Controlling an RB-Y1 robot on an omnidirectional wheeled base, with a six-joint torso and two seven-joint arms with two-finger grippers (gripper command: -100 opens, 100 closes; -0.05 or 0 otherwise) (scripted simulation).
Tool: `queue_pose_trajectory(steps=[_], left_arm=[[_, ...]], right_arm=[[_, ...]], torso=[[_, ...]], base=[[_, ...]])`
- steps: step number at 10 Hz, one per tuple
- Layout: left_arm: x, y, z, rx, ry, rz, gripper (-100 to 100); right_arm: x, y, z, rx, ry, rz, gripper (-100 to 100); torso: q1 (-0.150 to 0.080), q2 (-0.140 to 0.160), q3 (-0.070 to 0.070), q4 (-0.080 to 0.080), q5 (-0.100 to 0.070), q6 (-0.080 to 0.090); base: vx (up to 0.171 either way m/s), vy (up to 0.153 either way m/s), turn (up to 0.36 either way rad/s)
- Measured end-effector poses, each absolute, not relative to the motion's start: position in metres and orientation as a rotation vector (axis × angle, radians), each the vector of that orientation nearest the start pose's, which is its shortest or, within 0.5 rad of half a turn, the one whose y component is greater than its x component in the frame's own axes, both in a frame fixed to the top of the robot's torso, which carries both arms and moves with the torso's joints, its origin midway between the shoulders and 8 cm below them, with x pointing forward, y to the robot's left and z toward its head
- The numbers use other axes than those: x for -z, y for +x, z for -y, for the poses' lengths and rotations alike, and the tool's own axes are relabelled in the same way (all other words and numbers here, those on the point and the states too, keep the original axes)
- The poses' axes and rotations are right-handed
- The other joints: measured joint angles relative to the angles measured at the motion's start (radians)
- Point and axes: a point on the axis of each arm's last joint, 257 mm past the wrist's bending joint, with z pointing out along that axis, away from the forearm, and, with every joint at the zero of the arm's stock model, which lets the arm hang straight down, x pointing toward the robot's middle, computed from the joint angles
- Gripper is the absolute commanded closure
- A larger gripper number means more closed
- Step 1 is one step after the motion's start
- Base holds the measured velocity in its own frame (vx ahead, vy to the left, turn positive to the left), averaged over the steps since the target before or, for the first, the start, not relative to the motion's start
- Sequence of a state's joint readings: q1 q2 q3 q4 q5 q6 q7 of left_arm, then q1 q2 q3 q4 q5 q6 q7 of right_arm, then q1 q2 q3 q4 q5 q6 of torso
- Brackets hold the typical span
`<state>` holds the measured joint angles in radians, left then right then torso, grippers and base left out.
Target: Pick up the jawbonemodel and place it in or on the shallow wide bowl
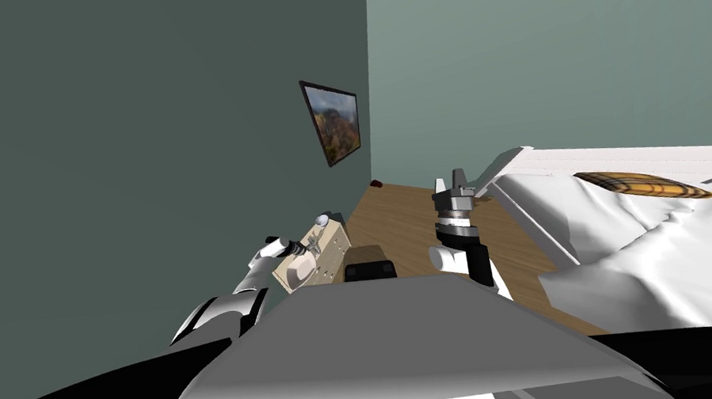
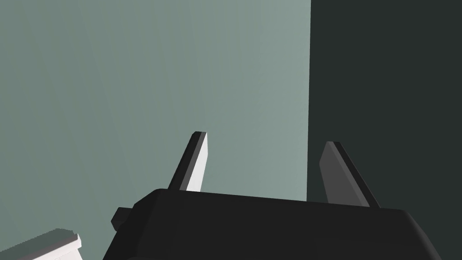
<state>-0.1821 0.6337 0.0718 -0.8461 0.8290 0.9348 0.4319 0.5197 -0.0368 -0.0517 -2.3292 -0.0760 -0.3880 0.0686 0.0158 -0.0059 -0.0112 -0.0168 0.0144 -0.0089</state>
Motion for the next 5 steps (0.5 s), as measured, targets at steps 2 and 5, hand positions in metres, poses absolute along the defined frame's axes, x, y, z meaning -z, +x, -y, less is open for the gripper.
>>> queue_pose_trajectory(steps=[2, 5], left_arm=[[0.4946, 0.3453, -0.4940, 0.402, -2.887, -0.946, 100], [0.4965, 0.3406, -0.4950, 0.387, -2.895, -0.947, 100]], right_arm=[[-0.0202, 0.3470, 0.3038, -1.214, 0.707, -0.668, 0], [-0.0202, 0.3470, 0.3038, -1.214, 0.707, -0.668, 0]], torso=[[0.003, 0.002, -0.001, -0.003, 0.002, -0.004], [0.007, 0.002, -0.001, -0.005, 0.003, -0.006]], base=[[0.000, 0.000, 0.000], [0.003, 0.004, 0.012]])
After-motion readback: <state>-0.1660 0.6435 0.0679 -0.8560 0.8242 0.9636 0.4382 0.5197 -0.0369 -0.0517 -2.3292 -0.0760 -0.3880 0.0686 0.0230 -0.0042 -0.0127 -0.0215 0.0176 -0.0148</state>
